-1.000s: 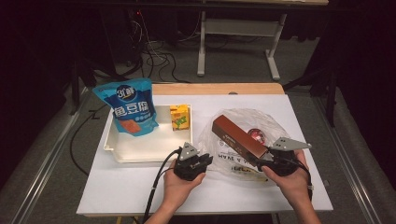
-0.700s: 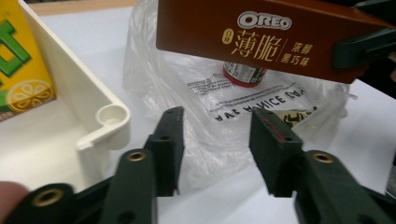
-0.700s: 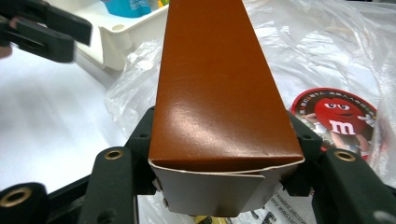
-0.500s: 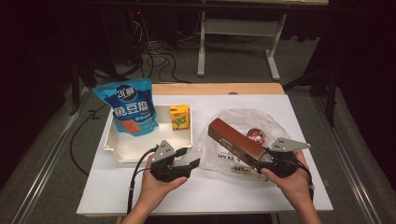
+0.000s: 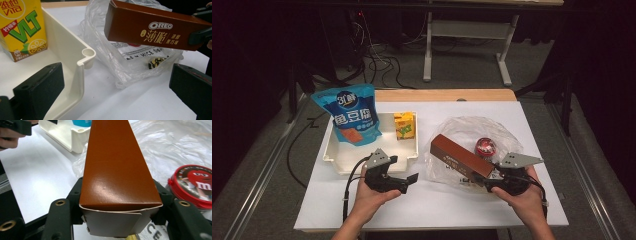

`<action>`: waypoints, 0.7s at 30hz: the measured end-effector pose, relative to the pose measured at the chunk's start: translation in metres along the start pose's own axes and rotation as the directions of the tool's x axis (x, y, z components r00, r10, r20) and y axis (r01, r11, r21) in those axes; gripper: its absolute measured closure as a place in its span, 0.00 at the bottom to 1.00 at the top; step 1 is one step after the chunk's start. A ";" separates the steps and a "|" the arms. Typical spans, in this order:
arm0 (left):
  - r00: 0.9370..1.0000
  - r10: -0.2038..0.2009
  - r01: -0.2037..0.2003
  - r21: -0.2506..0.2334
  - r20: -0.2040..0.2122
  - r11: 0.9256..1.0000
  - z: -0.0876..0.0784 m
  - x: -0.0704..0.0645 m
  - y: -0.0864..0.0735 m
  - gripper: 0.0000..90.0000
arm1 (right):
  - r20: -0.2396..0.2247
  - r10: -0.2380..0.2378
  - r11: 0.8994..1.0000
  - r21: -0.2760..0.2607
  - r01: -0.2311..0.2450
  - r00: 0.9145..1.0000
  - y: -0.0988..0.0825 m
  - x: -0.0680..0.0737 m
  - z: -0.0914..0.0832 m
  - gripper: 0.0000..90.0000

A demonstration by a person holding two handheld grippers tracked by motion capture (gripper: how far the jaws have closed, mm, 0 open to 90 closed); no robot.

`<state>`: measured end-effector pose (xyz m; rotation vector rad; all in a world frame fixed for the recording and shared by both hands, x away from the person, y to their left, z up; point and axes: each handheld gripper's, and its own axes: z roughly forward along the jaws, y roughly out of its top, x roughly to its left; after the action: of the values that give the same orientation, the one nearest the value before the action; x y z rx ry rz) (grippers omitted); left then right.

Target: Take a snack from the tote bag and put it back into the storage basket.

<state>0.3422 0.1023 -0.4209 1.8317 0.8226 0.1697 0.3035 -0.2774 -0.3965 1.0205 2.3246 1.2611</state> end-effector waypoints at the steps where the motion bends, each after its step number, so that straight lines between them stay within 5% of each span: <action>1: 1.000 0.003 -0.003 -0.001 0.003 1.000 0.000 0.000 0.000 0.00 | -0.004 -0.004 1.000 0.000 0.004 1.000 0.000 0.001 0.001 0.50; 21: 0.995 0.070 -0.071 0.010 0.075 0.997 0.001 -0.003 -0.002 0.00 | -0.098 -0.077 0.997 -0.028 0.075 0.992 0.004 0.015 0.000 0.50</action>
<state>0.3396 0.1001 -0.4223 1.8691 0.7094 0.1406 0.2950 -0.2654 -0.3928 0.8714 2.3911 1.3348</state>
